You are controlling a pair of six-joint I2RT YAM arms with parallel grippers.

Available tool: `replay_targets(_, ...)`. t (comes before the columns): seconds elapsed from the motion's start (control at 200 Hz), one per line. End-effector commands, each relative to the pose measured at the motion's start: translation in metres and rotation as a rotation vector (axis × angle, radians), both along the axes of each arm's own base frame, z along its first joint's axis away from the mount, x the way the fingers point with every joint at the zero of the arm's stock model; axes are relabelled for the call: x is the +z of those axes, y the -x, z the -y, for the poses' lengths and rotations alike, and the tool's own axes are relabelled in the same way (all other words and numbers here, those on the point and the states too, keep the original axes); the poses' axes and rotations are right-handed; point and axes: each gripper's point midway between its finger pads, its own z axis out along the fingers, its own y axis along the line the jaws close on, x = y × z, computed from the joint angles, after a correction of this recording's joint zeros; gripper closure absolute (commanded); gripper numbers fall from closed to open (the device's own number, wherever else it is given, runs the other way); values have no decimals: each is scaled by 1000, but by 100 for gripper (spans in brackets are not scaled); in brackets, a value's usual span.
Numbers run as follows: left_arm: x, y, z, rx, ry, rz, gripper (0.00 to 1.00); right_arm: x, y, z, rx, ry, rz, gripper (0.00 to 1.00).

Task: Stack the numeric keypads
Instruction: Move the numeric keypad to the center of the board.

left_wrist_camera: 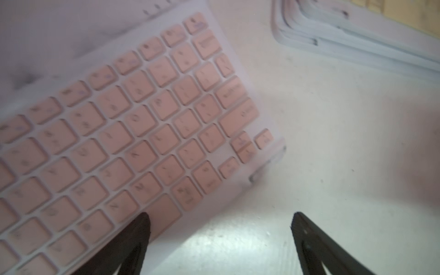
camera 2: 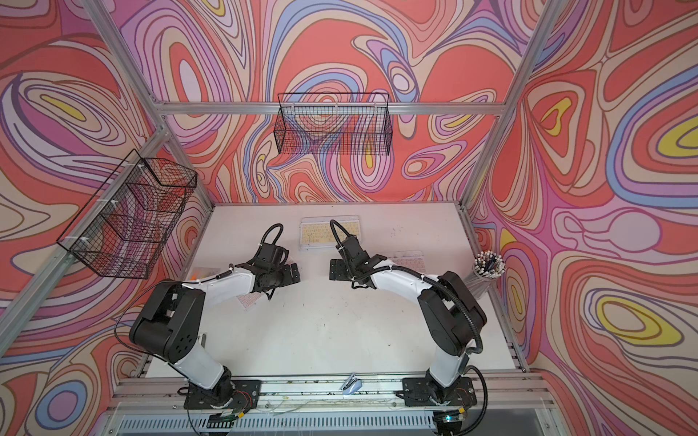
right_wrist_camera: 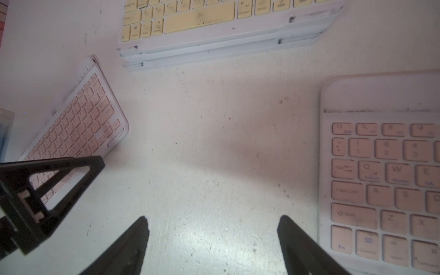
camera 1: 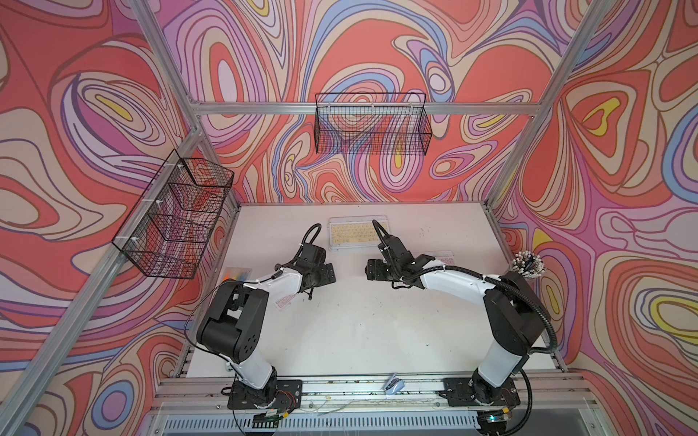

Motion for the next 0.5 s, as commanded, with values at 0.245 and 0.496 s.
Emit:
replay_targets(0.245,-47,95,52,-198,-7,-244,5,-10,-6,-6,-5,13,-17,12)
replay_targets(0.496,19,83,0,70,-74,-20,4,-9,-14,-21,73,19,-6,12)
